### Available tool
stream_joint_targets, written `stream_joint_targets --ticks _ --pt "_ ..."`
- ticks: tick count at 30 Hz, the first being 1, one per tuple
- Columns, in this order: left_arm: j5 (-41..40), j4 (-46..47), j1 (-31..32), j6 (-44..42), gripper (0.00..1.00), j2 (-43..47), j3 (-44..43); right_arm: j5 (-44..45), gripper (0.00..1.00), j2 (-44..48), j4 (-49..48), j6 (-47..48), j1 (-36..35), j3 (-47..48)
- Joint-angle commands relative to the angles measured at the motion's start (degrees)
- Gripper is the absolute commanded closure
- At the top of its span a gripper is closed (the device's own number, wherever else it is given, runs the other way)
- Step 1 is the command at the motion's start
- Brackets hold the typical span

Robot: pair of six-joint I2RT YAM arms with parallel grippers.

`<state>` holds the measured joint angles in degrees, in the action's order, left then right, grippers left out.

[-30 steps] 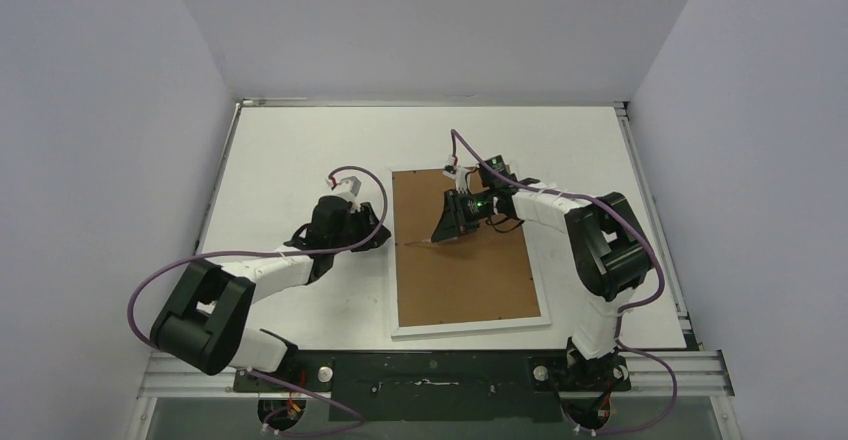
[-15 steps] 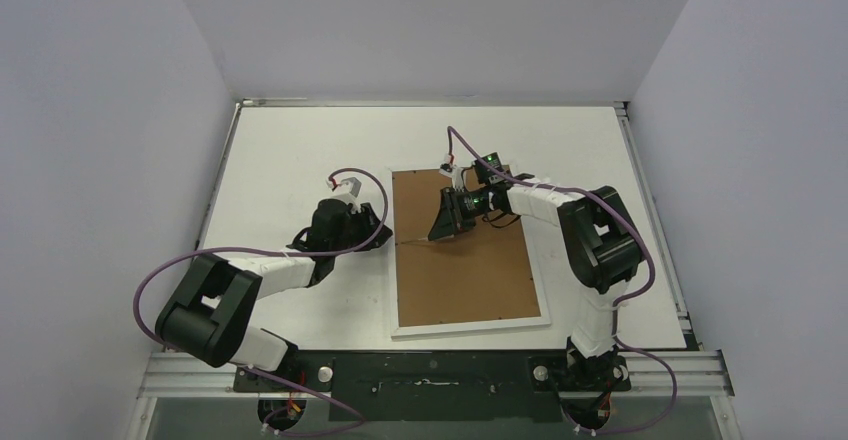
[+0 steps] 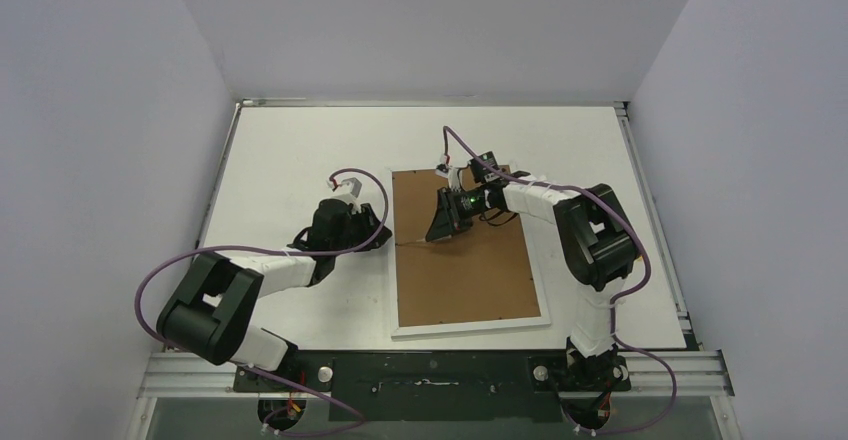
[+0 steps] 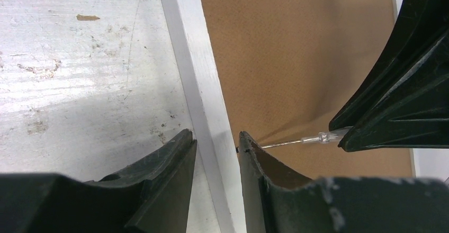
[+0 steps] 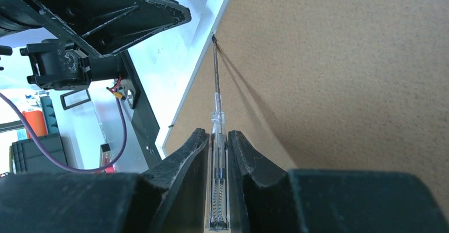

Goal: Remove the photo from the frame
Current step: Release the photo frame item from the photo frame.

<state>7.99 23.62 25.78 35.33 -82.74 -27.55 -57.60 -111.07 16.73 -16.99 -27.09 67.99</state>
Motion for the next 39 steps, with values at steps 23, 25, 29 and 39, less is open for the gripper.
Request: stream_joint_targets --ticks 23,25,29,39 --pt "2.6 1.1 -0.3 -1.5 0.71 -3.1 -3.0 1.5 0.95 -2.5 0.4 1.2 0.0 2.7" --pt "2.9 1.0 -0.3 -1.4 0.74 -3.6 -3.2 1.4 0.95 -2.7 0.5 1.1 -0.3 2.8" --pt "3.6 0.8 -0.2 -1.4 0.77 -4.5 -3.6 1.0 0.95 -3.2 0.6 1.2 -0.5 3.2" --pt "5.3 1.2 -0.1 -0.8 0.85 -5.7 -3.8 1.4 0.95 -4.5 0.1 0.0 -1.7 4.9"
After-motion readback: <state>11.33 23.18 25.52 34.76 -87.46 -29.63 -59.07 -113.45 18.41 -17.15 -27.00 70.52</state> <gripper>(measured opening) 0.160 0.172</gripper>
